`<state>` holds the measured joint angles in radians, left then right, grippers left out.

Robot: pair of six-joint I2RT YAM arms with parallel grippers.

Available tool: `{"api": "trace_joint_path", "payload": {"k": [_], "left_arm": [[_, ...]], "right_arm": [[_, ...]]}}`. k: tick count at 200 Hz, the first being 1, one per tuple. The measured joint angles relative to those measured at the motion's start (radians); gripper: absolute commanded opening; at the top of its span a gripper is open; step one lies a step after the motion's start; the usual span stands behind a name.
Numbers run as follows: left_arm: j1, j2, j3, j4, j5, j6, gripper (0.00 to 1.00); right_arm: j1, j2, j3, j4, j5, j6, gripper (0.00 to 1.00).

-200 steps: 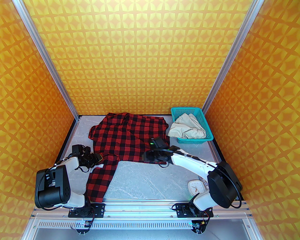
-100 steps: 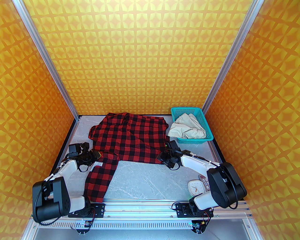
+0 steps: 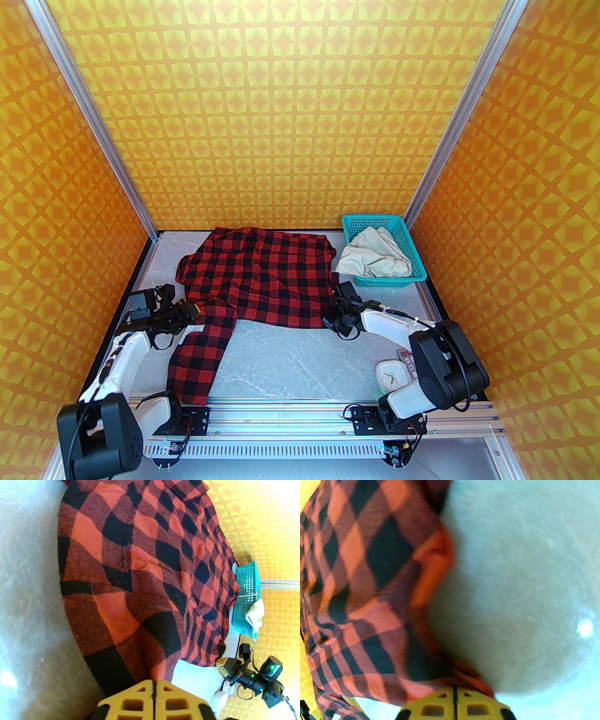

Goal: Fold and stack the mixed laundry pile

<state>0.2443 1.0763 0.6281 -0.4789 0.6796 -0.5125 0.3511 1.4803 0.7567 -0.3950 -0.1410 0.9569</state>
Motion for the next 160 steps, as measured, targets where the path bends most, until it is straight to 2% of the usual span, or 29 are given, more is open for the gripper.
{"api": "trace_joint_path", "payload": {"k": [39,69,78,89,107,137,160], "left_arm": [[0.0,-0.033,-0.073,-0.024,-0.026,-0.02,0.0],[0.0,-0.034,-0.107,-0.043,-0.055,-0.038,0.0],[0.0,-0.036,-0.107,-0.042,-0.06,-0.038,0.0],[0.0,-0.036,-0.107,-0.042,-0.063,-0.038,0.0],[0.0,-0.036,-0.107,-0.042,-0.067,-0.037,0.0],[0.0,-0.036,-0.107,-0.042,-0.069,-0.037,0.0],[0.0,-0.036,-0.107,-0.042,-0.071,-0.037,0.0]], "right_arm": [[0.0,-0.181,-0.025,-0.103,0.007,-0.046,0.0],[0.0,-0.217,-0.18,-0.113,0.006,-0.048,0.0],[0.0,-0.217,-0.219,-0.129,0.006,-0.046,0.1],[-0.002,-0.233,-0.23,-0.126,0.003,-0.047,0.33],[-0.003,-0.257,-0.218,-0.132,0.002,-0.038,0.5],[-0.023,-0.253,-0.171,-0.111,-0.014,-0.037,0.53],[-0.042,-0.187,-0.142,-0.055,-0.025,-0.027,0.49]]}}
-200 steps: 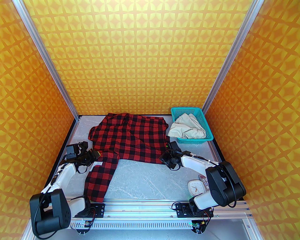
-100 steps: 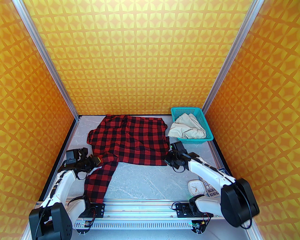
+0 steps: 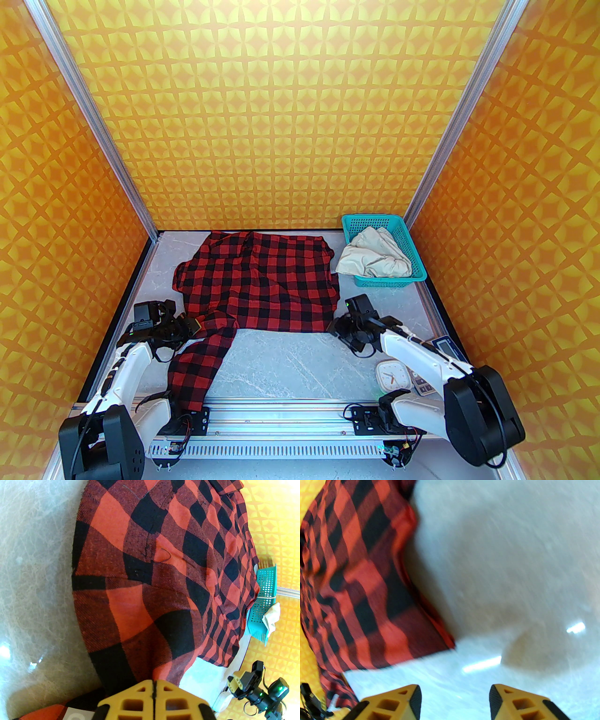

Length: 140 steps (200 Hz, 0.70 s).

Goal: Fold and stack the mixed laundry pile

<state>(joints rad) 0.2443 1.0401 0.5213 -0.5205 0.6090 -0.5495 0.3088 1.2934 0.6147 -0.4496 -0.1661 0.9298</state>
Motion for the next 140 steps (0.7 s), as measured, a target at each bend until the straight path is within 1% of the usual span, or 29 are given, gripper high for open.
{"api": "trace_joint_path", "payload": {"k": [25,35,61,81,140], "left_arm": [[0.0,0.0,0.0,0.0,0.0,0.0,0.0],[0.0,0.0,0.0,0.0,0.0,0.0,0.0],[0.0,-0.011,0.002,-0.002,0.0,0.001,0.0],[0.0,-0.016,0.009,-0.004,0.0,0.001,0.0],[0.0,-0.019,0.03,-0.018,-0.009,0.004,0.0]], "right_arm": [[-0.009,0.129,0.033,0.075,-0.031,0.014,0.39],[-0.011,0.173,0.05,0.08,-0.048,0.015,0.32],[-0.016,0.19,0.058,0.121,-0.096,0.026,0.12],[-0.015,0.158,0.058,0.105,-0.107,0.015,0.0],[-0.015,-0.056,0.058,-0.047,-0.096,-0.029,0.0]]}}
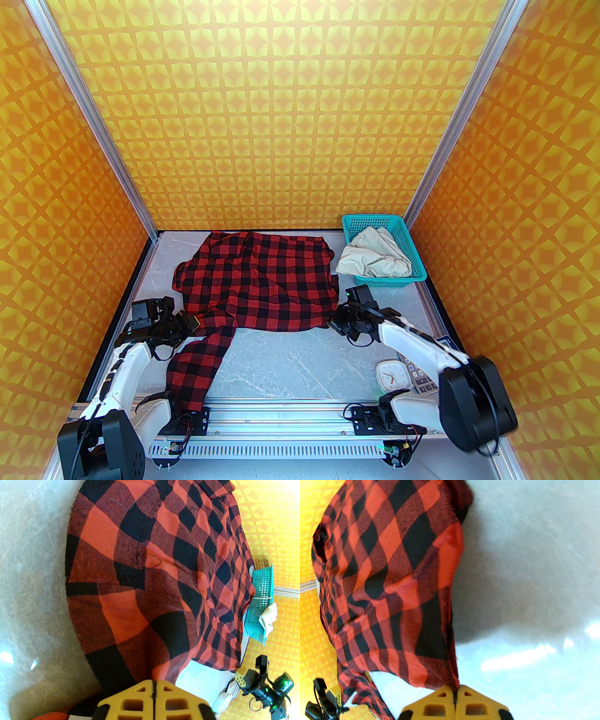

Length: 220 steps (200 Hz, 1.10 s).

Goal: Fold and stack the mixed laundry pile

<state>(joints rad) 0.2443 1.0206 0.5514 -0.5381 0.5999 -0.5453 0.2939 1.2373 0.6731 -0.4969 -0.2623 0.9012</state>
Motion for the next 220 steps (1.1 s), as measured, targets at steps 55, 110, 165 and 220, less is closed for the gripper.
{"api": "trace_joint_path", "payload": {"k": [55,110,165,220], "left_arm": [[0.0,0.0,0.0,-0.006,-0.014,0.0,0.0],[0.0,-0.001,0.0,-0.006,-0.017,0.0,0.0],[0.0,-0.012,0.0,-0.006,-0.018,0.0,0.0],[0.0,-0.048,0.0,-0.006,-0.018,0.0,0.0]], "right_arm": [[-0.015,-0.067,-0.108,-0.061,0.027,-0.043,0.4],[-0.021,0.016,-0.128,-0.053,-0.013,-0.066,0.54],[-0.021,0.003,-0.172,0.043,-0.096,0.022,0.42],[-0.021,0.019,-0.182,0.068,-0.104,0.041,0.03]]}}
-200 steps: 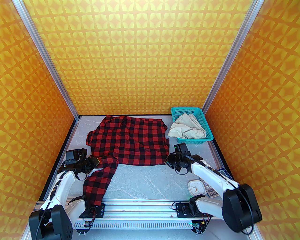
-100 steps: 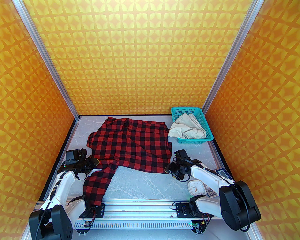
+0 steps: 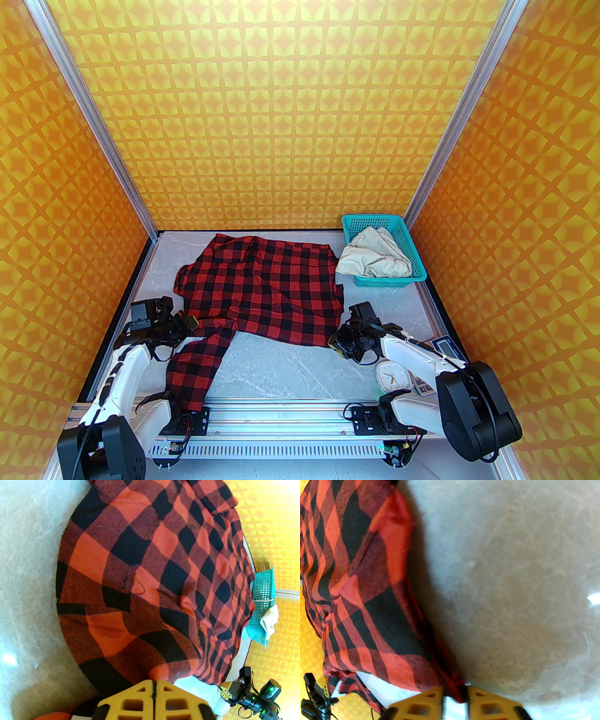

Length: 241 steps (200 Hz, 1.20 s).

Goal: Fold and stack the mixed laundry pile

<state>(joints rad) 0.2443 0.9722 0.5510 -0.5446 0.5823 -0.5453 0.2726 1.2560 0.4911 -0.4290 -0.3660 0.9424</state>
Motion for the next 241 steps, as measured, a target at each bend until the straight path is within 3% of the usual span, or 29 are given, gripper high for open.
{"api": "trace_joint_path", "payload": {"k": [86,192,241], "left_arm": [[0.0,0.02,0.063,0.005,0.0,-0.001,0.0],[-0.003,0.349,0.32,0.135,0.002,-0.014,0.0],[-0.054,0.492,0.411,0.159,0.003,0.0,0.0]], "right_arm": [[0.0,0.048,0.262,-0.048,0.035,-0.061,0.0],[-0.084,0.209,0.468,-0.111,0.06,-0.163,0.0],[-0.094,0.283,0.511,-0.106,0.063,-0.171,0.0]]}}
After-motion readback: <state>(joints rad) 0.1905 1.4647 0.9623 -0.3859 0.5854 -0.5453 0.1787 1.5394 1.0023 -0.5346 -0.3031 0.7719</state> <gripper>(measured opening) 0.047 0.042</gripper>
